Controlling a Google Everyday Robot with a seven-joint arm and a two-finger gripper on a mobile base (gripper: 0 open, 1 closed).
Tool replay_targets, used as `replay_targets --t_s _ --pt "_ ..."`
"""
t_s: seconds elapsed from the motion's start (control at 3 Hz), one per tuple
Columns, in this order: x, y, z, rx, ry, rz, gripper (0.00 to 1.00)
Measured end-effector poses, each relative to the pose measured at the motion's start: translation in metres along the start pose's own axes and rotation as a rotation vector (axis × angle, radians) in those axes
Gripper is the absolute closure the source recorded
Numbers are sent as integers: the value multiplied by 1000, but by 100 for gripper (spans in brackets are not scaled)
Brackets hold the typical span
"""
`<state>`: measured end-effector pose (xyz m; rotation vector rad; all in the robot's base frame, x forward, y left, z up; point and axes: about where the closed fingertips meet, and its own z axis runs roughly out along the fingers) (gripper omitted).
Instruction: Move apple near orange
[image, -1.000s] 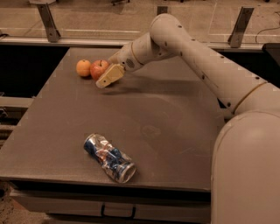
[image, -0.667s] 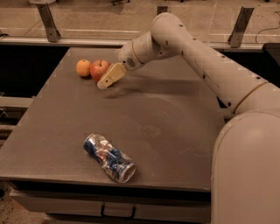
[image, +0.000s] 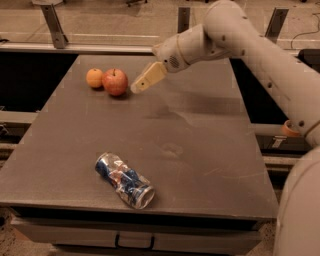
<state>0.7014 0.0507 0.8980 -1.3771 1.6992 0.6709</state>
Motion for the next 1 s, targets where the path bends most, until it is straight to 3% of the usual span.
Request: replay_targets --t_s 0.33,0.67,1.0 --pt "1 -5 -99 150 6 17 0" --pt "-19 4 -213 343 -18 -21 0" --pt "-12 5 -236 379 -11 -12 0"
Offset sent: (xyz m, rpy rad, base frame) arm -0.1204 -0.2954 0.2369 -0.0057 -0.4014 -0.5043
